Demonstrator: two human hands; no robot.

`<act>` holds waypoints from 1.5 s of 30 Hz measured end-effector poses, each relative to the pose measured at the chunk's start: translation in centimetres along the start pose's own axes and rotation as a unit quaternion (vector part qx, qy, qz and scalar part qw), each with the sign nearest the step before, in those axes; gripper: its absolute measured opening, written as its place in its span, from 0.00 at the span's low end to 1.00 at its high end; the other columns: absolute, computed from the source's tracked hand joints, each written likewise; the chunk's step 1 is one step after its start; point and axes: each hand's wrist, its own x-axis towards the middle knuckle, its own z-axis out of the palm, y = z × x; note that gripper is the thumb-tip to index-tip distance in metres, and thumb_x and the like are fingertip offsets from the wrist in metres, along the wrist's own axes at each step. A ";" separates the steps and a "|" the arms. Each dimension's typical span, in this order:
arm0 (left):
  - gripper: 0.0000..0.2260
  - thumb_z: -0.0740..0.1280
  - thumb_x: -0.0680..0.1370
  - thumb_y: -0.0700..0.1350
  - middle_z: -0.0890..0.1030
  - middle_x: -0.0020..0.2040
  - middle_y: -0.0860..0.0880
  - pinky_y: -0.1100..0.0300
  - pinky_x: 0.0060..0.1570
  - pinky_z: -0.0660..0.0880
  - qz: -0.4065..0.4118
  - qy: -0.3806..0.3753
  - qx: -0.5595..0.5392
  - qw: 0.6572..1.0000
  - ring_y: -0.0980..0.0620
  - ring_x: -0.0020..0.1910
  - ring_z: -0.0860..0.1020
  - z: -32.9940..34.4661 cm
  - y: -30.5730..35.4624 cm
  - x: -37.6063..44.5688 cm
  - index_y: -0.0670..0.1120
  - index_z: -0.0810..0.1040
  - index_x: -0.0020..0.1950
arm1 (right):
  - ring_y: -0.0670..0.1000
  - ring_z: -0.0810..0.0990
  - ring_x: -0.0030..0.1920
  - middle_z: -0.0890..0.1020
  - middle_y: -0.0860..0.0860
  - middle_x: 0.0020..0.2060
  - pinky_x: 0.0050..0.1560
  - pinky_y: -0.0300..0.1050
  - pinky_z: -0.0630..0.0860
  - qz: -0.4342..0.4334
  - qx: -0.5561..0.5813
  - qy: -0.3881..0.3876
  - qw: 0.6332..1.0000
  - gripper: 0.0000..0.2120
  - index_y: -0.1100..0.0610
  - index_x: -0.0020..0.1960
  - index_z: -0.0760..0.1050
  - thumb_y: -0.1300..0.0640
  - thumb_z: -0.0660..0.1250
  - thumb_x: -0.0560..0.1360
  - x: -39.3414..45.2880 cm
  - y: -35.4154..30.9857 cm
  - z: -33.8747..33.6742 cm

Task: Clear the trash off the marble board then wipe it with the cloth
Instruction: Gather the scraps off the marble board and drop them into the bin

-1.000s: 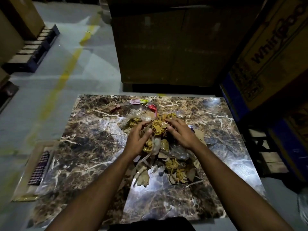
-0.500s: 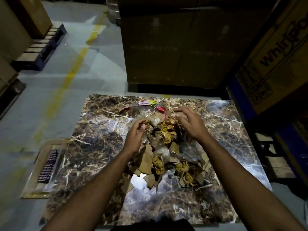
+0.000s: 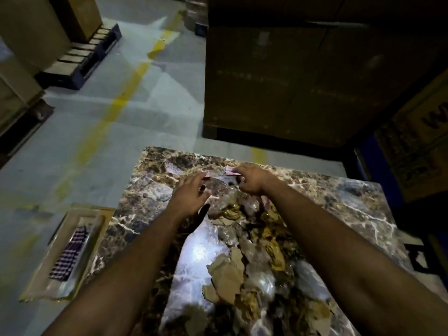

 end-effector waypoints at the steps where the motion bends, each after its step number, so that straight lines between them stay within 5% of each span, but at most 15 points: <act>1: 0.32 0.57 0.80 0.64 0.63 0.80 0.46 0.42 0.75 0.58 -0.002 -0.023 0.018 1.000 0.39 0.79 0.57 0.3 -0.4 0.7 0.52 0.59 0.81 | 0.58 0.64 0.77 0.63 0.55 0.80 0.75 0.51 0.63 0.006 -0.007 -0.017 1.000 0.28 0.49 0.80 0.62 0.45 0.62 0.82 1.1 0.1 0.1; 5: 0.29 0.56 0.82 0.60 0.59 0.82 0.49 0.40 0.76 0.57 0.006 -0.072 0.024 0.997 0.43 0.81 0.53 2.1 -0.9 0.6 0.56 0.53 0.82 | 0.58 0.58 0.80 0.54 0.55 0.82 0.77 0.51 0.57 0.015 -0.026 -0.102 0.994 0.29 0.47 0.83 0.54 0.40 0.54 0.85 3.3 0.8 0.8; 11: 0.27 0.54 0.82 0.66 0.71 0.76 0.52 0.44 0.69 0.69 0.031 -0.077 -0.111 0.990 0.49 0.71 0.71 3.6 0.2 -4.0 0.63 0.55 0.79 | 0.58 0.73 0.70 0.72 0.57 0.74 0.71 0.51 0.67 0.018 -0.010 -0.160 0.987 0.23 0.50 0.77 0.67 0.42 0.55 0.85 0.9 2.2 1.5; 16: 0.26 0.57 0.83 0.61 0.73 0.73 0.48 0.50 0.67 0.70 0.013 -0.146 -0.198 0.969 0.48 0.70 0.73 4.1 2.4 -6.4 0.59 0.57 0.81 | 0.59 0.76 0.66 0.76 0.59 0.70 0.70 0.54 0.70 0.026 0.031 -0.183 0.982 0.21 0.47 0.73 0.70 0.41 0.56 0.84 -2.3 4.5 2.2; 19: 0.22 0.56 0.85 0.58 0.73 0.73 0.47 0.51 0.68 0.67 0.028 -0.142 -0.132 0.981 0.46 0.71 0.69 4.6 3.3 -6.9 0.54 0.67 0.78 | 0.59 0.80 0.59 0.82 0.54 0.60 0.62 0.52 0.75 0.030 0.173 -0.153 0.972 0.12 0.47 0.59 0.79 0.46 0.60 0.84 -4.1 5.8 2.2; 22: 0.18 0.61 0.84 0.56 0.70 0.71 0.47 0.52 0.69 0.65 0.019 -0.096 -0.122 0.988 0.46 0.71 0.65 4.7 3.7 -6.8 0.53 0.75 0.72 | 0.55 0.81 0.54 0.82 0.51 0.56 0.52 0.44 0.78 0.046 0.281 -0.085 0.955 0.11 0.52 0.63 0.80 0.56 0.65 0.83 -5.3 8.0 1.7; 26: 0.23 0.66 0.82 0.54 0.72 0.73 0.46 0.57 0.63 0.69 0.019 -0.111 -0.173 0.978 0.46 0.68 0.73 4.8 4.8 -6.2 0.55 0.66 0.77 | 0.55 0.80 0.61 0.80 0.54 0.64 0.66 0.47 0.74 0.043 0.238 -0.119 0.963 0.15 0.56 0.68 0.79 0.60 0.67 0.82 -5.0 9.5 3.6; 30: 0.21 0.66 0.82 0.55 0.70 0.74 0.46 0.61 0.60 0.64 0.019 -0.120 -0.134 0.984 0.46 0.69 0.72 5.3 6.0 -6.8 0.54 0.71 0.74 | 0.48 0.79 0.51 0.82 0.52 0.53 0.48 0.28 0.72 0.012 0.220 -0.149 0.964 0.11 0.61 0.62 0.82 0.65 0.66 0.81 -5.4 9.8 3.7; 33: 0.23 0.65 0.81 0.58 0.71 0.73 0.47 0.57 0.61 0.67 0.007 -0.110 -0.147 0.983 0.47 0.68 0.71 5.4 5.8 -7.5 0.57 0.69 0.75 | 0.48 0.83 0.50 0.85 0.48 0.49 0.56 0.40 0.79 0.037 0.234 -0.095 0.967 0.07 0.55 0.52 0.85 0.63 0.69 0.79 -6.3 10.8 2.8; 35: 0.21 0.63 0.81 0.60 0.72 0.71 0.48 0.52 0.64 0.67 0.013 -0.073 -0.105 0.992 0.48 0.69 0.68 5.4 5.6 -7.4 0.58 0.70 0.74 | 0.52 0.85 0.50 0.86 0.49 0.47 0.52 0.46 0.80 0.063 0.182 -0.003 0.981 0.08 0.47 0.46 0.84 0.60 0.72 0.77 -6.3 11.7 2.2; 37: 0.17 0.61 0.83 0.58 0.73 0.66 0.49 0.51 0.63 0.66 0.013 0.022 -0.076 0.997 0.51 0.66 0.65 5.1 5.7 -6.5 0.54 0.76 0.68 | 0.52 0.81 0.50 0.85 0.51 0.53 0.48 0.43 0.73 0.060 0.113 0.063 0.990 0.07 0.48 0.53 0.82 0.58 0.73 0.76 -5.8 11.9 1.6; 40: 0.14 0.63 0.83 0.49 0.74 0.64 0.46 0.52 0.62 0.69 -0.014 0.112 -0.042 0.993 0.47 0.65 0.67 4.4 5.9 -3.7 0.48 0.76 0.68 | 0.56 0.76 0.64 0.74 0.53 0.71 0.60 0.50 0.74 0.018 0.033 0.045 0.998 0.24 0.46 0.71 0.73 0.55 0.71 0.77 -3.7 11.9 1.6; 43: 0.20 0.67 0.81 0.47 0.74 0.68 0.43 0.45 0.66 0.72 -0.051 0.021 0.005 0.998 0.42 0.67 0.71 4.6 5.2 -1.1 0.48 0.71 0.73 | 0.58 0.70 0.71 0.62 0.53 0.79 0.69 0.55 0.71 0.005 -0.015 -0.012 1.000 0.32 0.41 0.78 0.63 0.54 0.70 0.78 -1.8 11.4 3.0; 45: 0.15 0.69 0.79 0.47 0.79 0.61 0.44 0.48 0.58 0.77 -0.060 -0.018 0.056 0.996 0.45 0.58 0.76 5.2 4.8 -0.4 0.50 0.77 0.66 | 0.56 0.74 0.64 0.66 0.53 0.75 0.60 0.48 0.75 0.001 -0.004 -0.015 1.000 0.30 0.41 0.76 0.65 0.54 0.70 0.78 -1.4 11.4 4.2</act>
